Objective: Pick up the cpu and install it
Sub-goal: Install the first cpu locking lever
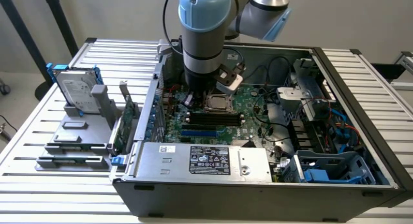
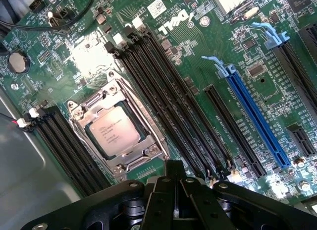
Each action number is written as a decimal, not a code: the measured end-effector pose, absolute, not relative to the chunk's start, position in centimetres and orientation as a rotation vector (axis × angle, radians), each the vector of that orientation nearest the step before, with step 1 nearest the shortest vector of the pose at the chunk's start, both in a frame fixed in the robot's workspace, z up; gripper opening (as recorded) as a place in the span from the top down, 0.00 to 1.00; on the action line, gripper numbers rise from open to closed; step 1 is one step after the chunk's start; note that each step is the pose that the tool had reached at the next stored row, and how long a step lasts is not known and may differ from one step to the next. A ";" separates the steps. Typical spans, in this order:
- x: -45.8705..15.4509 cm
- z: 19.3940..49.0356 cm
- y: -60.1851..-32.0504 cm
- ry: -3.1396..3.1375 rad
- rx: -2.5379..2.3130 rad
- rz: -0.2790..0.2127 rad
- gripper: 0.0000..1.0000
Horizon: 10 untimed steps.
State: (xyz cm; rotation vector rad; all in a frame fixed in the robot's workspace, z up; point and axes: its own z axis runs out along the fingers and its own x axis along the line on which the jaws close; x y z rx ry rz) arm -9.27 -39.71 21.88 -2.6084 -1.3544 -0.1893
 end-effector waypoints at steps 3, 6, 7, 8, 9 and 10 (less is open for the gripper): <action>-9.3 21.9 -39.7 -1.359 -2.607 -0.193 0.89; -9.3 21.7 -39.7 -1.359 -2.606 -0.195 0.89; -9.3 21.6 -39.7 -1.359 -2.606 -0.195 0.89; -9.3 21.6 -39.7 -1.358 -2.605 -0.196 0.89; -9.3 21.5 -39.7 -1.358 -2.604 -0.196 0.89; -9.3 21.5 -39.7 -1.357 -2.603 -0.197 0.89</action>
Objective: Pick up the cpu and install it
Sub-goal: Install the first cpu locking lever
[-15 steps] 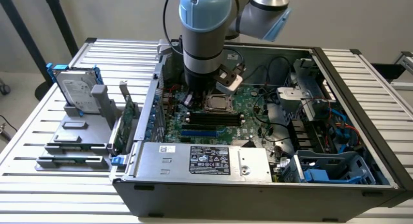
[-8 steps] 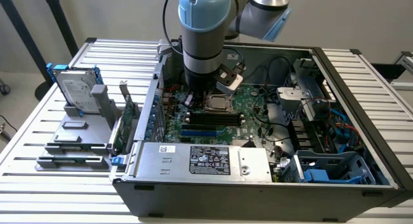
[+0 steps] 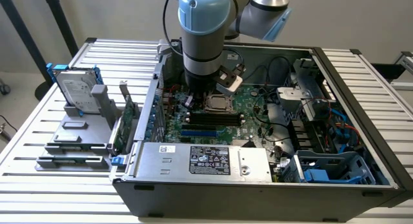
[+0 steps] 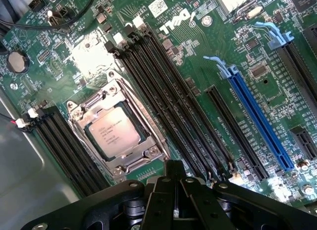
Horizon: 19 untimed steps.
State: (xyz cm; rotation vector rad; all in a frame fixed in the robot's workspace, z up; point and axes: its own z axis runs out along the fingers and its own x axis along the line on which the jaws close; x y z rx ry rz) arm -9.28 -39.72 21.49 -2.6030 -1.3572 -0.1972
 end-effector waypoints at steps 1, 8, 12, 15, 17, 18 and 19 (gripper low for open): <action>-9.3 21.4 -39.7 -1.357 -2.602 -0.198 0.89; -9.3 21.0 -39.7 -1.353 -2.595 -0.204 0.89; -9.3 20.7 -39.7 -1.352 -2.593 -0.206 0.89; -9.3 20.5 -39.7 -1.350 -2.590 -0.209 0.89; -9.3 20.4 -39.7 -1.349 -2.587 -0.211 0.89; -9.3 20.3 -39.7 -1.348 -2.586 -0.212 0.89; -9.3 20.3 -39.7 -1.348 -2.585 -0.213 0.89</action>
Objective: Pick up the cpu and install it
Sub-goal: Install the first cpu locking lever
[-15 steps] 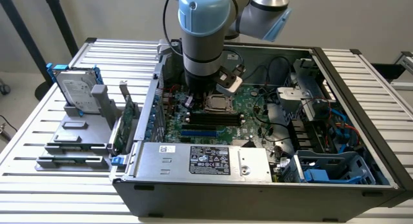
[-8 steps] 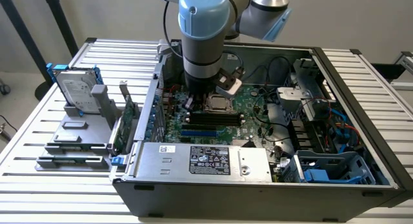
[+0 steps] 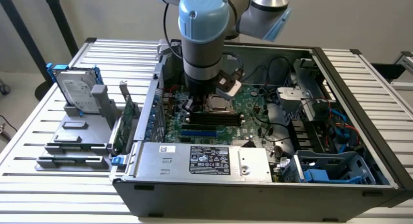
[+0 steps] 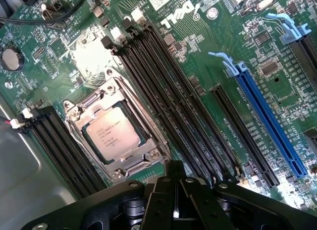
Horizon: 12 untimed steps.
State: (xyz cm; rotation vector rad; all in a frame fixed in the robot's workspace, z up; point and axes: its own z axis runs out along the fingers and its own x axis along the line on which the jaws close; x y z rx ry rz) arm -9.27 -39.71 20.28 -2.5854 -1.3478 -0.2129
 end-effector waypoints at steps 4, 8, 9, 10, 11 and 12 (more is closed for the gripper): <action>-9.3 20.1 -39.7 -1.347 -2.583 -0.215 0.89; -9.3 19.9 -39.6 -1.346 -2.581 -0.216 0.89; -9.3 19.9 -39.6 -1.345 -2.581 -0.217 0.89; -9.3 19.9 -39.6 -1.345 -2.580 -0.217 0.89; -9.3 19.9 -39.5 -1.345 -2.580 -0.217 0.89; -9.3 19.8 -39.5 -1.345 -2.579 -0.218 0.89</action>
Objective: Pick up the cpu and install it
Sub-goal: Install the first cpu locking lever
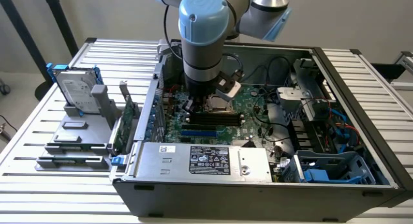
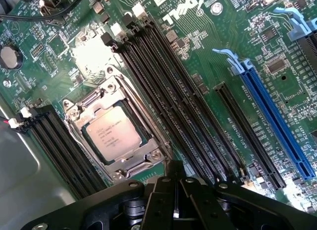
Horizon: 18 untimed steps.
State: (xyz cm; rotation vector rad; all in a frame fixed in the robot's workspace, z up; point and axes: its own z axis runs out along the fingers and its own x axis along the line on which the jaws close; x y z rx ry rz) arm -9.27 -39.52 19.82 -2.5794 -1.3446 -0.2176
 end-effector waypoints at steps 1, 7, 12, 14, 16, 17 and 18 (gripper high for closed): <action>-9.3 19.8 -39.5 -1.345 -2.579 -0.218 0.89; -9.3 19.6 -39.4 -1.345 -2.580 -0.218 0.89; -9.3 19.6 -39.4 -1.345 -2.579 -0.218 0.89; -9.3 19.6 -39.4 -1.345 -2.580 -0.218 0.89; -9.3 19.6 -39.4 -1.345 -2.580 -0.218 0.89; -9.3 19.6 -39.4 -1.345 -2.580 -0.217 0.89; -9.3 19.6 -39.4 -1.345 -2.581 -0.217 0.89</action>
